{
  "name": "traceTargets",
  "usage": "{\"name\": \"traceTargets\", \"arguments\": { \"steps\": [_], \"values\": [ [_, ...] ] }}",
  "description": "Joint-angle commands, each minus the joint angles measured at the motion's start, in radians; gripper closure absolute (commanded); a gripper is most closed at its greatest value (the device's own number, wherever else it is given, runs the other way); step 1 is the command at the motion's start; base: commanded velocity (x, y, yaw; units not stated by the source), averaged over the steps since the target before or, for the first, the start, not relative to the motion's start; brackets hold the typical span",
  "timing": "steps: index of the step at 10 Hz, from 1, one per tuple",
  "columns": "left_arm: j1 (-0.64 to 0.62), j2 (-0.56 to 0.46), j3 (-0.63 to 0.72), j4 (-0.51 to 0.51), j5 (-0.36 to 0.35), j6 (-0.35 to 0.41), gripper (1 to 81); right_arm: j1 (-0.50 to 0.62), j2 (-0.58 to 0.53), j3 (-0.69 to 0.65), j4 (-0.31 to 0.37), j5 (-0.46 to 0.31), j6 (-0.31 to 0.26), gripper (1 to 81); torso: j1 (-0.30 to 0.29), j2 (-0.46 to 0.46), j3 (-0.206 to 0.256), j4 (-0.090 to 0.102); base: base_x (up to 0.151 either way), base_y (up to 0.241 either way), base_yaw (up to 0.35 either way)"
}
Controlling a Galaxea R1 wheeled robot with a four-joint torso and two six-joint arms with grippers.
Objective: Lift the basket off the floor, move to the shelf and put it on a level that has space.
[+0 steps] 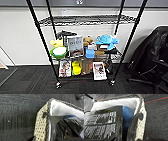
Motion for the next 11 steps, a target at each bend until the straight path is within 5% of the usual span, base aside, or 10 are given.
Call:
{"name": "traceTargets", "arguments": {
  "steps": [1,11],
  "values": [
    [-0.089,-0.006,0.002,-0.018,0.037,0.001,1.0,0.105,0.004,-0.008,0.017,-0.037,0.005,1.0,0.000,0.000,0.000,0.000,0.000,0.000,0.000],
    [-0.087,0.140,-0.219,-0.007,-0.071,0.005,1.0,0.137,0.052,-0.083,0.045,-0.037,0.005,1.0,-0.002,0.003,0.000,0.000,0.000,0.000,0.000]
  ]
}}
